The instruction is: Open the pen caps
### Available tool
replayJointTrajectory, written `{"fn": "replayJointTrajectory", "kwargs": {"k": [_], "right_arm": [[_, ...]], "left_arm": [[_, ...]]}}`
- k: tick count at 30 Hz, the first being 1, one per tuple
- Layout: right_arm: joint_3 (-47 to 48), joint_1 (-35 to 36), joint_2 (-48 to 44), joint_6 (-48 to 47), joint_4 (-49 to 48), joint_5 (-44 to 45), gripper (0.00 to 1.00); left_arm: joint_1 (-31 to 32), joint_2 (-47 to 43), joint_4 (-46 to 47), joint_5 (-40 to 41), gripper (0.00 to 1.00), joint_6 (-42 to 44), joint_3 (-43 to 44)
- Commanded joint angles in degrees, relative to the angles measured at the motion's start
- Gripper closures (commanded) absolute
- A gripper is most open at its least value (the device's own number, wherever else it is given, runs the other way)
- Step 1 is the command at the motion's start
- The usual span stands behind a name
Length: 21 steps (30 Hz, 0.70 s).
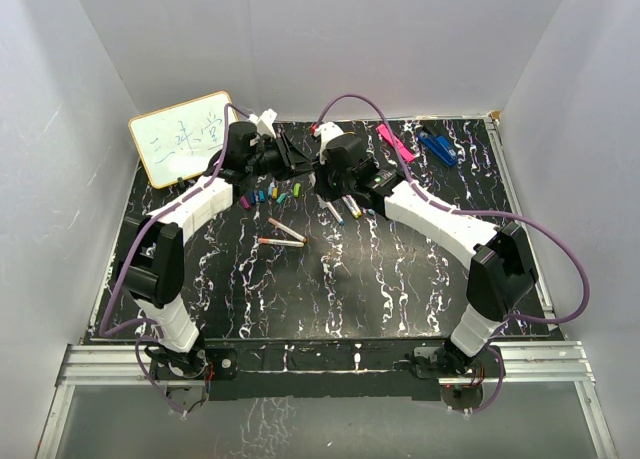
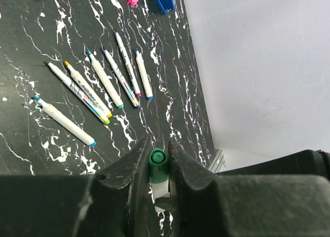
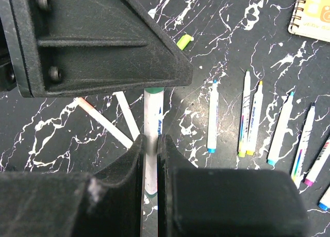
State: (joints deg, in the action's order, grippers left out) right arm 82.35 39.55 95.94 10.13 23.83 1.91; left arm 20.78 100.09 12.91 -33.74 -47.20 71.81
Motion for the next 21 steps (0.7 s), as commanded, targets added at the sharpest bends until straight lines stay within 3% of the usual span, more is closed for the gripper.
{"fn": "replayJointTrajectory", "kwargs": {"k": [1, 2, 4, 5, 7, 8, 10, 15, 21], "right_arm": [[2.64, -0.51, -1.24, -0.60, -2.96, 0.11, 1.00], [2.64, -0.52, -1.28, -0.60, -2.98, 0.08, 1.00], [2.64, -0.57, -1.33, -0.73, -2.98, 0.10, 0.95], [2.57, -0.66, -1.43, -0.77, -3.00, 0.11, 0.83], [2.42, -0.80, -1.66, -0.64, -3.11, 0.23, 0.46], [2.26, -0.83, -1.68, -0.56, -3.32, 0.22, 0.35], [2.05, -0.96, -1.69, -0.40, -3.47, 0.20, 0.26], [2.24, -1.14, -0.45, 0.25, -3.60, -0.95, 0.22], [3.22, -1.26, 1.75, 1.05, -3.81, -1.70, 0.28]], "left_arm": [[0.49, 0.64, 1.23, -2.04, 0.89, 0.00, 1.62], [0.49, 0.71, 1.24, -2.17, 0.98, -0.07, 1.62], [0.50, 1.00, 1.21, -2.17, 1.00, -0.31, 1.64], [0.54, 1.09, 1.26, -2.46, 1.00, -0.44, 1.74], [0.50, 1.22, 1.45, -2.57, 1.00, -0.91, 1.75], [0.55, 1.19, 1.57, -2.57, 1.00, -1.08, 1.75], [0.58, 1.24, 1.97, -2.80, 1.00, -1.27, 1.83], [1.13, 0.76, 2.03, -3.06, 1.00, -1.32, 2.07], [1.58, -0.04, 2.30, -3.10, 1.00, -1.40, 2.19]]}}
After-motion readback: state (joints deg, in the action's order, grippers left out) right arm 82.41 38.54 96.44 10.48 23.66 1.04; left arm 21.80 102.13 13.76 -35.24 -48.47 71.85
